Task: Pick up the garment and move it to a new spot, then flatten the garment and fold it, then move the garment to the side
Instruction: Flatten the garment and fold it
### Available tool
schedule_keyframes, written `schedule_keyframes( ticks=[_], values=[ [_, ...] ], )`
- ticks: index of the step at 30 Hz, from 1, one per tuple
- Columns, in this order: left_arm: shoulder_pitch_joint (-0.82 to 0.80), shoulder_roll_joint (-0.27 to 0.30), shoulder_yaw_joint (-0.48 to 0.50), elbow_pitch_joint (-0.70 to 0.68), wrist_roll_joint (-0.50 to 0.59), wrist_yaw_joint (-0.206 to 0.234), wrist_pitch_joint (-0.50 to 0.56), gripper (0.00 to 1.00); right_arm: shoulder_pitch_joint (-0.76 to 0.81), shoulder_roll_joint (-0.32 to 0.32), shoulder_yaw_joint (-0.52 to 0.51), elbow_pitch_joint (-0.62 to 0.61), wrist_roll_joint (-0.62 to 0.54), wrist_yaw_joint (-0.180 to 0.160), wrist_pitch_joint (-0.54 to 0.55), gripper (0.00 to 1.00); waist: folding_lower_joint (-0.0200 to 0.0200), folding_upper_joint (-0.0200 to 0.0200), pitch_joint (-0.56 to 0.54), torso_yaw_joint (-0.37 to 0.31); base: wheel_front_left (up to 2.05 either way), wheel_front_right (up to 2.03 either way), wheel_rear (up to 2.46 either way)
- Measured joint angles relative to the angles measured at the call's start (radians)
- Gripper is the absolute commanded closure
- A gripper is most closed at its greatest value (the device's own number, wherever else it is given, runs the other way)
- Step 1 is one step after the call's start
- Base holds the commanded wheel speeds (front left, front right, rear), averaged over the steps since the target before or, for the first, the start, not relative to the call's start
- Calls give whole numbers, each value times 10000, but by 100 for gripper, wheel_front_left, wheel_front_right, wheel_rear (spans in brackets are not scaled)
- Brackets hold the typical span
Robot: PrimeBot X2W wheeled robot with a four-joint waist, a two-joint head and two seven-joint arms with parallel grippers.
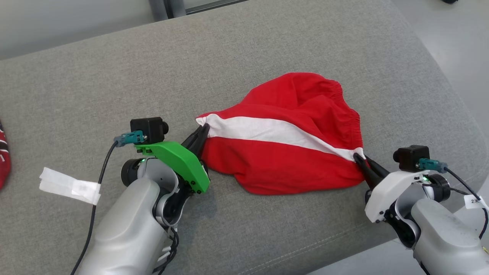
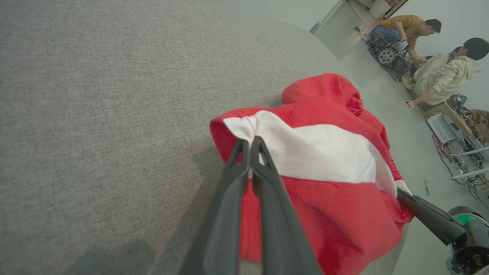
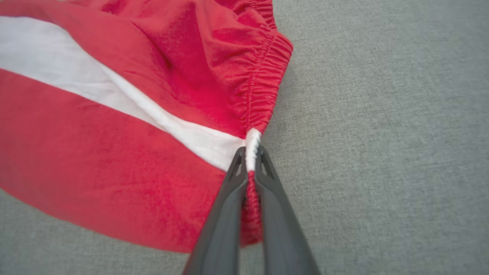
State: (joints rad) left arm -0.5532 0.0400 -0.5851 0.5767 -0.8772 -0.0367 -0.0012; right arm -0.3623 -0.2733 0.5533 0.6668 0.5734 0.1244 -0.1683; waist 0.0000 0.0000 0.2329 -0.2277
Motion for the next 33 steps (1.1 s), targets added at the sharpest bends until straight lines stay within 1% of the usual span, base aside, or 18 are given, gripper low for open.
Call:
schedule_keyframes(
  ticks=[4, 7, 9, 12, 19, 23, 28, 30, 33],
  values=[
    [-15, -2, -4, -27, -86, -159, -326, 100, -9, -48, -245, 19, 79, 0, -299, 100, 0, 0, -104, 108, 0, 0, 0],
    [-15, -2, 165, -132, -416, -188, -729, 100, -93, 40, -681, -165, 579, 0, -516, 100, 0, 0, -220, 203, 0, 0, 0],
    [-15, -4, 347, -249, -516, -303, -989, 100, -204, 174, -1012, -456, 1041, -2, -623, 100, 0, 0, -318, 272, 0, 0, 0],
    [-13, -12, 623, -435, -652, -387, -1379, 100, -448, 211, -1218, -1028, 1289, -2, -708, 100, 0, 0, -493, 378, 0, 0, 0],
    [-12, -29, 1202, -1076, -932, -523, -2169, 100, -888, 52, -1398, -2600, 1655, -2, -794, 100, 0, 0, -1012, 641, 0, 0, 0],
    [-10, 19, 1467, -1429, -968, -570, -2215, 100, -1118, -40, -1469, -3407, 1732, -2, -834, 100, 0, 0, -1361, 775, 0, 0, 0],
    [1, 54, 1707, -2217, -1057, -612, -2299, 100, -1146, -50, -1499, -4393, 2205, -2, -836, 100, 0, 0, -1795, 909, 0, 0, 0],
    [1, 165, 1879, -2625, -1051, -612, -2301, 100, -1151, -163, -1595, -4750, 2290, -2, -838, 100, 0, 0, -1945, 958, 0, 0, 0],
    [-5, 479, 2196, -3156, -1051, -612, -2345, 100, -1220, -247, -1641, -5225, 2378, -2, -838, 100, 0, 0, -2143, 1002, 0, 0, 0]
  ],
)
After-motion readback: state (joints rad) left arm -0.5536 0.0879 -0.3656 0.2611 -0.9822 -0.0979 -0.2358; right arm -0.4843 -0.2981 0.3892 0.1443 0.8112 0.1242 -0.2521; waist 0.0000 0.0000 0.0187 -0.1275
